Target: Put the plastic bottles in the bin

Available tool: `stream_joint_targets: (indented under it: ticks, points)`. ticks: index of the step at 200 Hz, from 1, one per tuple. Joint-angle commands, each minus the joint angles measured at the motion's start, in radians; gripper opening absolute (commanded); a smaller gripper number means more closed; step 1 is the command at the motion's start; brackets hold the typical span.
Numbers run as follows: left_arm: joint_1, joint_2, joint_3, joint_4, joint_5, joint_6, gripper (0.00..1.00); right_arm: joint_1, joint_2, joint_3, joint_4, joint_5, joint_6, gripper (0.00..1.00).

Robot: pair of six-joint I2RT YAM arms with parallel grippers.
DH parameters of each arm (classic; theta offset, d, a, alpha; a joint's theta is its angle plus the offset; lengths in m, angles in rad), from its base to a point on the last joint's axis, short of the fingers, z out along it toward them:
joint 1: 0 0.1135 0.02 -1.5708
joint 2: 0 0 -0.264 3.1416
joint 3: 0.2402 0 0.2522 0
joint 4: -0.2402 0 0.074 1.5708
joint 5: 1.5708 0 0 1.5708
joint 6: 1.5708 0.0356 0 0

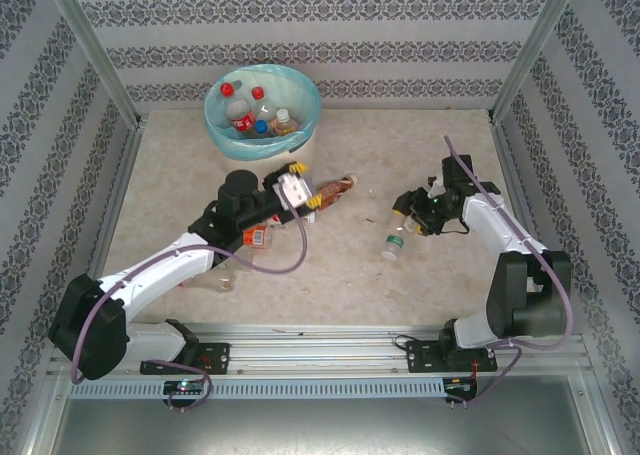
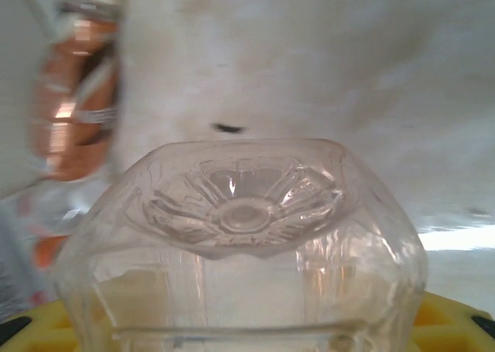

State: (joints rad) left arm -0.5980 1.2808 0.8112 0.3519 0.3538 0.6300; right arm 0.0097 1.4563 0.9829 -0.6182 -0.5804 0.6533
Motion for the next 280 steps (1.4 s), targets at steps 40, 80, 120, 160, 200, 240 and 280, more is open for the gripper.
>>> stream_joint_targets:
  ticks: [40,80,120,160,200,240,280]
  points:
    - [-0.101,-0.012,-0.057,0.129,0.361,0.470,0.68,0.174,-0.012,0.121,0.119,-0.222,0.253,0.43]
    - [-0.163,0.007,-0.068,0.056,0.315,0.588,0.77,0.290,0.004,0.145,0.221,-0.225,0.348,0.43]
    - [-0.177,-0.014,-0.060,-0.017,0.265,0.656,0.77,0.344,0.021,0.163,0.252,-0.225,0.373,0.42]
    - [-0.197,-0.011,-0.060,-0.067,0.176,0.743,0.71,0.365,0.030,0.145,0.282,-0.238,0.397,0.41]
    - [-0.211,-0.006,-0.063,-0.083,0.106,0.822,0.62,0.370,0.010,0.111,0.312,-0.229,0.423,0.41]
    - [-0.219,0.019,-0.067,-0.066,0.039,0.891,0.58,0.380,0.006,0.127,0.309,-0.240,0.430,0.41]
    - [-0.224,0.010,-0.087,0.000,0.045,0.896,0.38,0.382,0.004,0.126,0.301,-0.239,0.426,0.41]
